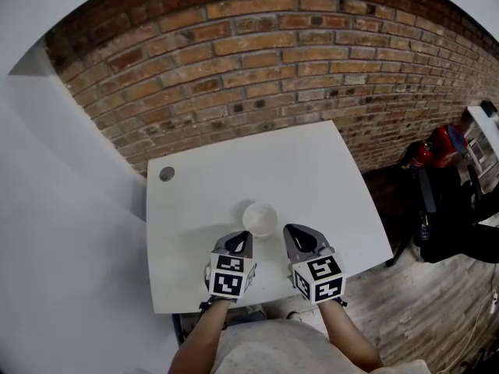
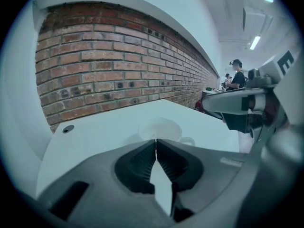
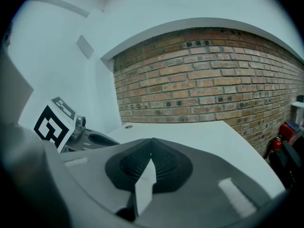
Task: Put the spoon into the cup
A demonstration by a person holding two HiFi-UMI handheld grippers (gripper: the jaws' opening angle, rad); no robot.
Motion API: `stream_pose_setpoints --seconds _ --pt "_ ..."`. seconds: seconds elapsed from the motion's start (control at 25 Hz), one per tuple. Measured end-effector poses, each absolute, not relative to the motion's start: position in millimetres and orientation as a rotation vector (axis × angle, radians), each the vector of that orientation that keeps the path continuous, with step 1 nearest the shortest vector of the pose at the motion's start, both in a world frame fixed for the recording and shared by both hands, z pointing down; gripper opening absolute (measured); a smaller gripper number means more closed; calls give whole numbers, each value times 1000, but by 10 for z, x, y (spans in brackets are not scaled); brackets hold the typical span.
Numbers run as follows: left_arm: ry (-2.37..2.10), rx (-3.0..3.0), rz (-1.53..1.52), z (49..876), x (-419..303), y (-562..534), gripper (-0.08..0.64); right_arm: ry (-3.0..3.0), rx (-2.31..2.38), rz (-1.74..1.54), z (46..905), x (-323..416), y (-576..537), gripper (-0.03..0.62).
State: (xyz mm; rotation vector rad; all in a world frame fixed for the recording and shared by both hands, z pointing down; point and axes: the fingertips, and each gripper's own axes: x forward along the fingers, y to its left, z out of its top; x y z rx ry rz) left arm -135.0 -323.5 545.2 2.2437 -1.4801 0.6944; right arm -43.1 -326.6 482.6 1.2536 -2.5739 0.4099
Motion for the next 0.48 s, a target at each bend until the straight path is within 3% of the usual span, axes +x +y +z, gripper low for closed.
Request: stream_pose_setpoints --seconds 0.24,0.32,0.48 --pt "-1481 2260 715 5481 -1359 -3279 10 -2572 1254 424 4864 -469 -3296 7" --pt "-1480 2262 713 5492 -1357 -3282 51 -2571 1256 431 4878 -468 -3302 7" --pt "-1475 2269 711 5491 -1346 -3284 60 -2567 1257 435 4893 -467 -3315 6"
